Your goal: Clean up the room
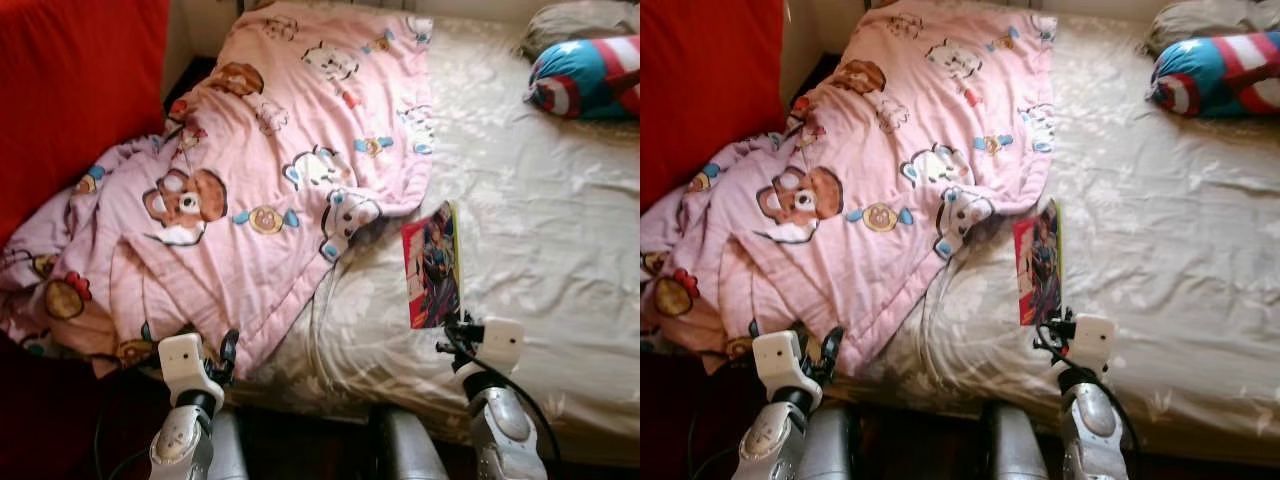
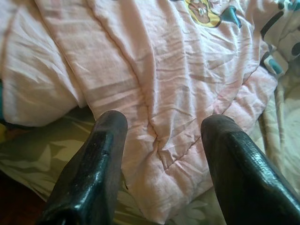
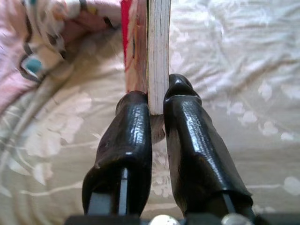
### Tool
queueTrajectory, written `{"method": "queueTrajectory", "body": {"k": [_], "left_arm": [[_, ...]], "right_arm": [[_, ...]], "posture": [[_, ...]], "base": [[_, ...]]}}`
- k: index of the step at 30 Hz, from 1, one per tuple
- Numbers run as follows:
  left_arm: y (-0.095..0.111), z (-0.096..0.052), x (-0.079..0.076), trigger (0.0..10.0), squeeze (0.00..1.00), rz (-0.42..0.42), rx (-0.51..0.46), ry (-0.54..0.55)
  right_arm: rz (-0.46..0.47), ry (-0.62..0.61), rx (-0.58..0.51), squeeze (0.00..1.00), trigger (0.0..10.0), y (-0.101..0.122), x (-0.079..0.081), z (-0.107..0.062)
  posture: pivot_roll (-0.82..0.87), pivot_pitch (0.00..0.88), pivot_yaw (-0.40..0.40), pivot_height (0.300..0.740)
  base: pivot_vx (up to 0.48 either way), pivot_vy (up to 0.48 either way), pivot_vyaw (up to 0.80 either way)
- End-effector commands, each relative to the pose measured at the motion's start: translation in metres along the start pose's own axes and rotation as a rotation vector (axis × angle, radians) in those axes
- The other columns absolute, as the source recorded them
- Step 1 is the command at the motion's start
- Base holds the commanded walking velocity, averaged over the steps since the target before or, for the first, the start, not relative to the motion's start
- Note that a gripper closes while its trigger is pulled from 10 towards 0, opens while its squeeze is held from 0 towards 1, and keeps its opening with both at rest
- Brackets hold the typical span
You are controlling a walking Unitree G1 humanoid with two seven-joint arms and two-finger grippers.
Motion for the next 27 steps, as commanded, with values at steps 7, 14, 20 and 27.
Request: {"method": "queueTrajectory", "body": {"k": [7, 14, 20, 27], "left_arm": [[-0.015, -0.004, 0.017, 10.0, 0.0, 0.023, 0.043, 0.026], [-0.018, -0.002, 0.019, 10.0, 0.0, 0.027, 0.05, 0.02], [-0.016, 0.004, 0.013, 10.0, 0.0, 0.036, 0.042, 0.002], [-0.015, 0.004, 0.012, 10.0, 0.0, 0.074, 0.032, -0.015]], "right_arm": [[0.011, -0.012, -0.029, 0.0, 10.0, 0.004, -0.001, 0.0], [-0.016, -0.029, 0.013, 0.0, 10.0, -0.006, -0.005, -0.002], [-0.017, -0.07, 0.031, 0.0, 10.0, -0.008, -0.013, 0.001], [-0.025, -0.104, 0.048, 0.0, 10.0, -0.008, -0.018, 0.004]], "posture": [[-0.01, 0.058, -0.056, 0.74], [-0.03, 0.029, -0.048, 0.74], [-0.02, 0.027, -0.06, 0.74], [-0.02, 0.075, -0.073, 0.74]], "base": [[0.0, 0.0, 0.0], [0.0, 0.0, 0.0], [0.0, 0.0, 0.0], [0.0, 0.0, -0.37]]}}
Point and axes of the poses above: a point about 5 cm out from each wrist's last joint towards the gripper, its own z axis pointing out of the wrist towards the gripper, its own y axis along the axis of the wrist's last joint, x = y × z, the point moved 6 cm from there along z, pointing out of the wrist towards the gripper, and after that the axes turned 1 degree about -z, right-handed, at the moved point
